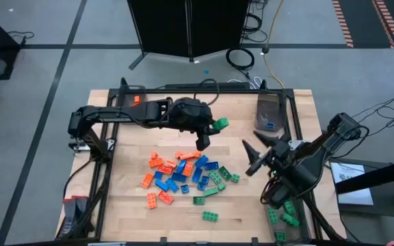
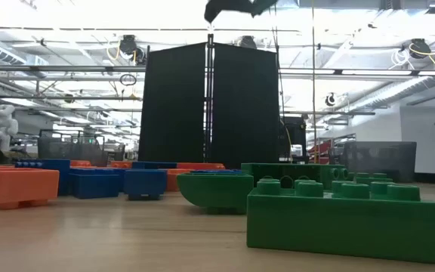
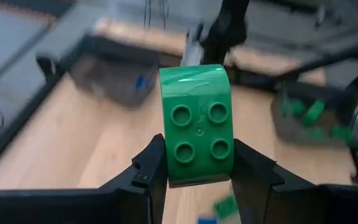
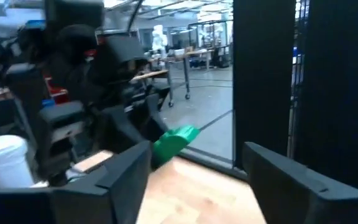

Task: Sort blocks
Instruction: Put the green game piece into the bottom right black bin

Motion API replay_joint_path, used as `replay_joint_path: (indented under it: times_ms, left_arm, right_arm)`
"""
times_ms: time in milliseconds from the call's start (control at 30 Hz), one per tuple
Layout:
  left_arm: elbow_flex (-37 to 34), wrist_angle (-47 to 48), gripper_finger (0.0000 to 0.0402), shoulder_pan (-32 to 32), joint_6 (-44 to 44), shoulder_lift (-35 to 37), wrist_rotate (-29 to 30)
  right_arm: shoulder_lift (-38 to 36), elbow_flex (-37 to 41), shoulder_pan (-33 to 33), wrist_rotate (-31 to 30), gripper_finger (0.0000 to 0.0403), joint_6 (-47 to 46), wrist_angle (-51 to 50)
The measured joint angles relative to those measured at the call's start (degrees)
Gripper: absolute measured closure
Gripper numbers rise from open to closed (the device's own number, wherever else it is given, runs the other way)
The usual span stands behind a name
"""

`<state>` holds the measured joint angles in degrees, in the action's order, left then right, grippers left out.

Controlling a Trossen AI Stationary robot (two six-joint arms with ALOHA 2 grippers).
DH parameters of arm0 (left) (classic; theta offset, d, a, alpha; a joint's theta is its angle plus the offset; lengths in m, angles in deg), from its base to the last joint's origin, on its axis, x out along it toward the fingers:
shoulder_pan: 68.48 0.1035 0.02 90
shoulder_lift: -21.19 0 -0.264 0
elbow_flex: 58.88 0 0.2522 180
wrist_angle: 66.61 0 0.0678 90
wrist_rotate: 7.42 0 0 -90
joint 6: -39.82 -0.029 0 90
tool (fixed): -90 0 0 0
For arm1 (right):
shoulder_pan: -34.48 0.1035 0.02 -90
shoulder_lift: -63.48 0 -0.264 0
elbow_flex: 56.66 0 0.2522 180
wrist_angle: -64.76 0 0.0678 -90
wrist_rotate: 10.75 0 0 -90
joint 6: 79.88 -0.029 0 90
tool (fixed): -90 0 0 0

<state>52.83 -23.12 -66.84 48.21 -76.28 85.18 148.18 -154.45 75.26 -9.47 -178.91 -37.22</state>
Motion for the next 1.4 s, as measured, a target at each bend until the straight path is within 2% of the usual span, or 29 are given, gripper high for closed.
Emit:
replay_joint_path:
  times_ms: [133, 233, 400, 567, 767, 933, 1233, 1300, 1400]
  left_arm:
    - [0.1, -6.6, 0.0271, -1.1, -1.9, 2.3, -0.7]
    - [0.0, -11.4, 0.0271, -1.9, -3.7, 2.7, -0.6]
    - [0.0, -20.3, 0.0271, -3.0, -9.4, 2.4, 4.5]
    - [0.0, -27.6, 0.0271, -3.3, -16.0, 0.8, 11.1]
    - [0.0, -29.9, 0.0271, -3.2, -18.2, 0.0, 11.5]
    - [0.0, -29.6, 0.0271, -3.3, -18.3, -0.3, 11.5]
    - [0.0, -30.0, 0.0271, -3.3, -21.1, -0.2, 15.4]
    - [0.0, -31.2, 0.0271, -3.3, -21.5, -0.2, 16.4]
    - [0.0, -34.9, 0.0271, -3.3, -23.8, -0.2, 16.8]
  right_arm:
    - [-1.3, -8.7, -1.9, -0.6, 0.0112, 12.2, 0.2]
    - [-1.3, -16.1, -2.7, -0.8, 0.0104, 22.4, 2.1]
    - [-1.4, -22.4, -3.7, -0.7, 0.0105, 39.4, 14.6]
    - [-1.2, -22.1, -6.1, 3.2, 0.0105, 50.7, 26.8]
    - [0.6, -21.7, -11.6, 9.8, 0.0105, 60.7, 35.2]
    - [1.5, -21.7, -14.2, 12.4, 0.0105, 67.8, 40.3]
    - [1.2, -21.7, -12.4, 11.9, 0.0105, 72.3, 42.2]
    - [1.1, -21.7, -11.0, 9.6, 0.0105, 74.2, 43.6]
    - [1.1, -21.7, -8.9, 3.1, 0.0105, 79.3, 45.8]
